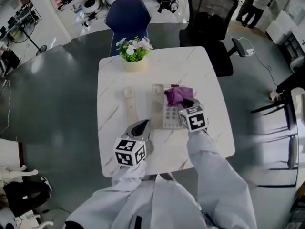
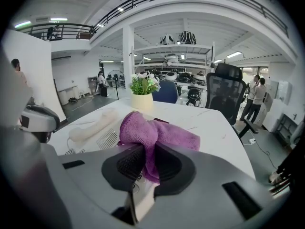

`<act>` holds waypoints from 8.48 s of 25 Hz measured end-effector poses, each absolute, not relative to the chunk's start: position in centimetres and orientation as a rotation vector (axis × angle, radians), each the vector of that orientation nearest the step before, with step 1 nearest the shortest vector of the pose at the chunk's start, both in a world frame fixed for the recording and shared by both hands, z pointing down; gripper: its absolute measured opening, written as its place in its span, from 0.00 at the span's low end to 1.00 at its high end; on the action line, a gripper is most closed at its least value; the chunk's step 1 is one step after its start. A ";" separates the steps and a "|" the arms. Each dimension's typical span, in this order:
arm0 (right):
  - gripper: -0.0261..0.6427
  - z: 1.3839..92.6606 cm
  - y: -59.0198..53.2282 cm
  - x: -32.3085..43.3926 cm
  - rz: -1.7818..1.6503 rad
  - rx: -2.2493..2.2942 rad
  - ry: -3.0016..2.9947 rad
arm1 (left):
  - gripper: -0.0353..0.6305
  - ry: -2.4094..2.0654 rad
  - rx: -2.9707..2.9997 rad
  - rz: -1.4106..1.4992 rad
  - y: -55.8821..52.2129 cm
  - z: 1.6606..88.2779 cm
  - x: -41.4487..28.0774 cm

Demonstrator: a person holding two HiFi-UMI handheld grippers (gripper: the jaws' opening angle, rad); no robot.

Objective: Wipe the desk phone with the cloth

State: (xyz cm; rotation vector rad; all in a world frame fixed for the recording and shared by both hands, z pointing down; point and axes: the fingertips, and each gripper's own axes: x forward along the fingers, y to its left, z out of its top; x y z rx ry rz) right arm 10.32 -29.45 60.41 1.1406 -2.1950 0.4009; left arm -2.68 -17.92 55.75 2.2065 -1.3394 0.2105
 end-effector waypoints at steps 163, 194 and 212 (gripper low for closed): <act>0.09 58.0 -33.2 3.9 0.492 1.131 -2.409 | 0.05 -1.447 2.161 0.194 -19.4 55.4 -6.0; 0.09 59.7 -30.4 2.8 0.614 0.977 -2.270 | 0.05 -1.418 2.175 0.188 -18.3 55.0 -5.3; 0.09 60.6 -27.9 3.0 0.648 0.951 -2.220 | 0.05 -1.411 2.198 0.171 -17.4 54.4 -5.4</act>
